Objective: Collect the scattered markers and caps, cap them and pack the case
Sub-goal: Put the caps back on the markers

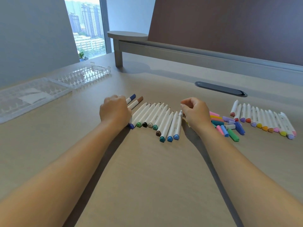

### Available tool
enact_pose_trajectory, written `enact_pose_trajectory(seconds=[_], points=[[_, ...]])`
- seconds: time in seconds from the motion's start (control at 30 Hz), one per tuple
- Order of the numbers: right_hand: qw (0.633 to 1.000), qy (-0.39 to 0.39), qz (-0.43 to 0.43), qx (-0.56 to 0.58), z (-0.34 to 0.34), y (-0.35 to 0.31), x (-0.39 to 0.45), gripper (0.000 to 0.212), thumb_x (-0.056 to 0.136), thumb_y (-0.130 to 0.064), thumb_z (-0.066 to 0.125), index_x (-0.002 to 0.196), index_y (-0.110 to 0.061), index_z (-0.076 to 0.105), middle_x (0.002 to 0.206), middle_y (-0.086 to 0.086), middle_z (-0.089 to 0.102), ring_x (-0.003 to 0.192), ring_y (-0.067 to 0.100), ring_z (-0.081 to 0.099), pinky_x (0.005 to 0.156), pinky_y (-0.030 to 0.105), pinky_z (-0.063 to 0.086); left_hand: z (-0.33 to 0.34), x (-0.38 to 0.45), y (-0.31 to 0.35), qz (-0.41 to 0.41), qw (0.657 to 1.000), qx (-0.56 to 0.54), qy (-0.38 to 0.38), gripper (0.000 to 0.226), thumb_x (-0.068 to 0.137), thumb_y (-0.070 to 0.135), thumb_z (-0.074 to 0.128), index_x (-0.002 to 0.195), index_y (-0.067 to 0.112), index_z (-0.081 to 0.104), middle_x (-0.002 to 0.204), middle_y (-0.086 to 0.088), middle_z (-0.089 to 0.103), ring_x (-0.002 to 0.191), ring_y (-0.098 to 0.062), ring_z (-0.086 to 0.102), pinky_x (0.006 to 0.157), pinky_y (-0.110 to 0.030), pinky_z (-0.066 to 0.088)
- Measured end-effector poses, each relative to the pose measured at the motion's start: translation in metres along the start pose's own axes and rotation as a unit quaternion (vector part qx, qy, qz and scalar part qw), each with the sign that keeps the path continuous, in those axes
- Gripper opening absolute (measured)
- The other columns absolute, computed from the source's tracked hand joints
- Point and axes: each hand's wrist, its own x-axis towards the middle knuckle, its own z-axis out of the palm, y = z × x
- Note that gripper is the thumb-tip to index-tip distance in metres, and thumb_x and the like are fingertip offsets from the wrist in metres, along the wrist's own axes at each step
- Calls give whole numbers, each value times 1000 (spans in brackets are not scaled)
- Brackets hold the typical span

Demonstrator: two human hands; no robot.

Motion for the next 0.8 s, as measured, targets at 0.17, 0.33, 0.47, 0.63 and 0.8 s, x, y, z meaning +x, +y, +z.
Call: enact_pose_trajectory(seconds=[0.17, 0.33, 0.47, 0.63, 0.8], points=[[1000, 6, -16, -6, -6, 0, -2, 25, 96, -13, 44, 117, -5, 56, 118, 11, 59, 106, 20, 55, 87, 26, 44, -1, -1, 12, 61, 997, 20, -46, 23, 89, 17, 50, 102, 6, 66, 110, -11, 59, 100, -30, 54, 83, -33, 45], [999, 27, -20, -13, -25, 5, -6, 26, 97, -15, 43, 118, -5, 55, 115, 9, 58, 94, 12, 51, 79, 23, 46, -3, -2, 18, 47, 990, 91, -93, 25, 89, 11, 53, 112, 5, 61, 108, -14, 62, 100, -31, 57, 76, -33, 47], [999, 46, -10, -19, -44, 12, -11, 26, 97, -15, 42, 118, -5, 54, 111, 8, 57, 88, 8, 51, 70, 17, 48, -7, -9, 26, 46, 989, 110, -83, 22, 88, 4, 50, 108, 0, 58, 107, -17, 61, 98, -34, 57, 78, -37, 48], [998, 51, -6, -23, -68, 21, -21, 23, 95, -12, 46, 113, -3, 58, 116, 13, 60, 103, 18, 54, 81, 25, 46, -12, -12, 38, 46, 998, -16, -45, 23, 91, 16, 47, 95, 1, 64, 90, -15, 58, 78, -30, 51, 69, -32, 44], [993, -45, -32, -102, -80, 32, -39, 21, 91, -12, 54, 110, -7, 63, 115, 11, 61, 88, 14, 50, 79, 26, 42, -24, -32, 69, -10, 944, -285, -167, 23, 92, 26, 51, 86, 5, 59, 73, -6, 54, 63, -15, 45, 57, -23, 39]])
